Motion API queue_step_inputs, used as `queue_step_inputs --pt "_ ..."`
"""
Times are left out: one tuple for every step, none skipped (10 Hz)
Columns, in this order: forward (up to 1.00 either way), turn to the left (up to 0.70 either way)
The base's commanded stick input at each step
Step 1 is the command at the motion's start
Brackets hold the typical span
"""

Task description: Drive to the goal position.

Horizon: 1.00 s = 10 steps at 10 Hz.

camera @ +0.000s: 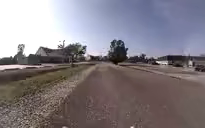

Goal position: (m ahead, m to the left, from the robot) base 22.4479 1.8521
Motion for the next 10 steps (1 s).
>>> queue_step_inputs --pt "0.7 0.0" --pt "0.7 0.0" --pt "0.7 0.0" --pt "0.7 0.0" --pt "0.7 0.0" --pt "0.7 0.12" --pt "0.7 0.35" --pt "0.7 0.35" --pt "0.7 0.35" --pt "0.7 0.11"
